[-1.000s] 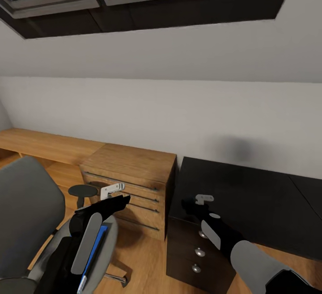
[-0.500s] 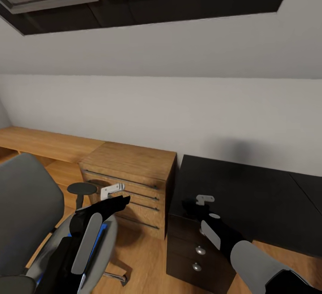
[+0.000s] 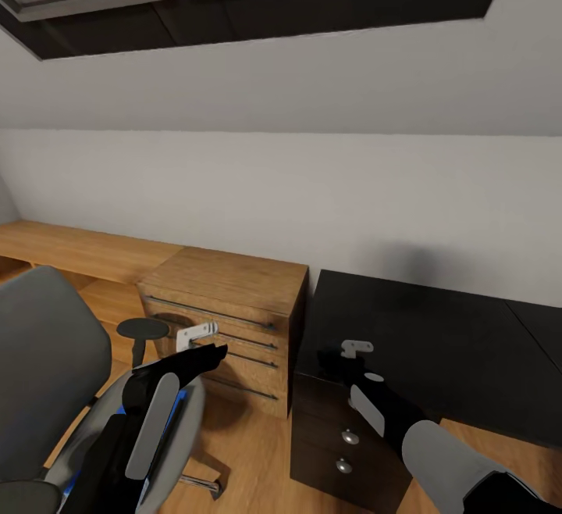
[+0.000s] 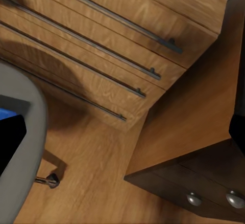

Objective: In the bedroom, organize the workspace by keeping the computer under the desk, ensuring the monitor is on the desk, placing the keyboard on the desk next to the monitor, placing the mouse on the desk next to the keyboard, moving the folder from the swivel chair onto the desk next to the mouse, stacking the notebook on top of the folder with the pen on top of the notebook, and positioning the swivel chair next to the desk.

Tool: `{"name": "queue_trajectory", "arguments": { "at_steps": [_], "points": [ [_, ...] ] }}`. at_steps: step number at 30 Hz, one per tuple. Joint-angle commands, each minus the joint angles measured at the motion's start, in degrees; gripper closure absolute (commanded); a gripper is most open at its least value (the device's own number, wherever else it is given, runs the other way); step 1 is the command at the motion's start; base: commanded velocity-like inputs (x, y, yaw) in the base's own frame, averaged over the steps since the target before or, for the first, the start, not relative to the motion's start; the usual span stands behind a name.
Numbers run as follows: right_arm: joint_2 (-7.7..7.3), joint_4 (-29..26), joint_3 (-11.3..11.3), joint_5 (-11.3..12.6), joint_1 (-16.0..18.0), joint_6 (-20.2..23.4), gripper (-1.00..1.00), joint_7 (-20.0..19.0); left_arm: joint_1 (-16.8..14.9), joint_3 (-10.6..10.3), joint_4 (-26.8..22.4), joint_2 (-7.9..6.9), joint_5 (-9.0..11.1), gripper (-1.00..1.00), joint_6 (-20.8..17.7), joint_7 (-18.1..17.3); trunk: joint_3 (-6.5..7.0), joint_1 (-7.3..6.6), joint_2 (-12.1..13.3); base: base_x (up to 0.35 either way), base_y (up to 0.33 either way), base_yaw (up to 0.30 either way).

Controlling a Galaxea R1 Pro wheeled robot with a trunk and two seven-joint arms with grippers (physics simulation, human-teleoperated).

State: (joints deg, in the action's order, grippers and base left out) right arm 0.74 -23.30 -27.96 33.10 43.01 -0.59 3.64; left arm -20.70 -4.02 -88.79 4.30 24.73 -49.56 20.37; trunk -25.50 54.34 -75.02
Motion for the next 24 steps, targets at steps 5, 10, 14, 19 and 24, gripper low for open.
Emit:
{"name": "queue_trajectory", "arguments": {
  "at_steps": [5, 10, 14, 19, 24],
  "points": [
    [-0.05, -0.11, -0.5, 0.48, 0.06, -0.17, 1.0, 0.24, -0.04, 0.04, 0.51, -0.13, 0.73, -1.0, -0.31, 0.44, -0.06, 0.0, -0.04, 0.0, 0.0, 0.0],
    [-0.09, -1.36, -0.6, 0.48, 0.06, -0.2, 1.0, 0.23, -0.04, 0.15, 1.16, -0.3, 0.6, -1.0, -0.18, 0.46, -0.06, 0.0, -0.04, 0.021, -0.04, 0.0],
    [-0.09, -1.33, -0.67, 0.48, 0.04, -0.15, 1.0, 0.23, -0.04, 0.22, 1.23, -0.34, 0.59, -1.0, -0.18, 0.44, -0.06, 0.0, -0.04, 0.093, -0.119, 0.0],
    [-0.04, -1.35, -0.71, 0.48, 0.06, -0.19, 1.0, 0.23, -0.04, 0.24, 1.25, -0.35, 0.59, -1.0, -0.2, 0.43, -0.06, 0.0, -0.04, 0.012, -0.014, 0.0],
    [-0.04, -1.3, -0.77, 0.48, 0.06, -0.18, 1.0, 0.23, -0.04, 0.24, 1.25, -0.35, 0.59, -1.0, -0.1, 0.46, -0.06, 0.0, -0.04, 0.213, 0.0, 0.0]
  ]
}}
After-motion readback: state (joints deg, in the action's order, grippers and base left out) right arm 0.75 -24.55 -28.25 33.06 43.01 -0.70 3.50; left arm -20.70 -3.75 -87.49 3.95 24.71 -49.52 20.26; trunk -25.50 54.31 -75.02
